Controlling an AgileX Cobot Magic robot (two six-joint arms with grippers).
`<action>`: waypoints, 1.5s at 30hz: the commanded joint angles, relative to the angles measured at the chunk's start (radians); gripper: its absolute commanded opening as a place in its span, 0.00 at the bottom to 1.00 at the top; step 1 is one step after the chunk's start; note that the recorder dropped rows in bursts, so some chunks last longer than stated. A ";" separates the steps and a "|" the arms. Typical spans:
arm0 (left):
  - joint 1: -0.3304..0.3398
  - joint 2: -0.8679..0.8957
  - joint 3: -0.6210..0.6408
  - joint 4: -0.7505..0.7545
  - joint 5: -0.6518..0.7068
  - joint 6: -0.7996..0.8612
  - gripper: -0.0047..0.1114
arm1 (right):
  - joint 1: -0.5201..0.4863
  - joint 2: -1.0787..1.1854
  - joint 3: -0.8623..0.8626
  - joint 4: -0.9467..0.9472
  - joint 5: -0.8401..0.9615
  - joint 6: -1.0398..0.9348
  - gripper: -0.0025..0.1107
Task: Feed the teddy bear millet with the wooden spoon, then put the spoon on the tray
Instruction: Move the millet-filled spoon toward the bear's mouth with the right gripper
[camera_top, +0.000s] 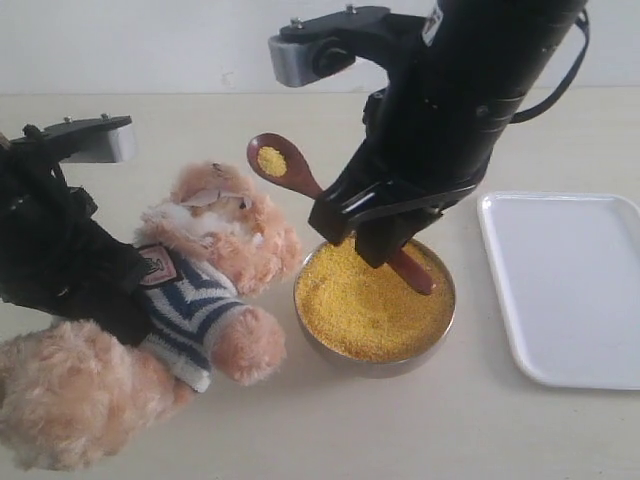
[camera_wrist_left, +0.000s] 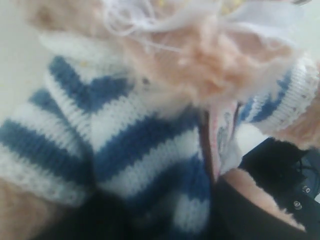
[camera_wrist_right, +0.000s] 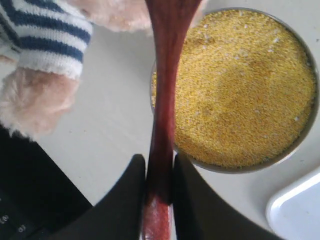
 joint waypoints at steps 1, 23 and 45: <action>-0.003 -0.012 -0.013 -0.016 0.016 -0.014 0.07 | 0.009 0.038 -0.046 0.051 0.002 -0.029 0.02; -0.003 -0.004 -0.013 -0.016 -0.014 -0.014 0.07 | 0.207 0.121 -0.129 -0.237 0.002 0.086 0.02; -0.003 -0.004 -0.013 -0.016 -0.014 -0.014 0.07 | 0.323 0.121 -0.126 -0.513 0.002 0.180 0.02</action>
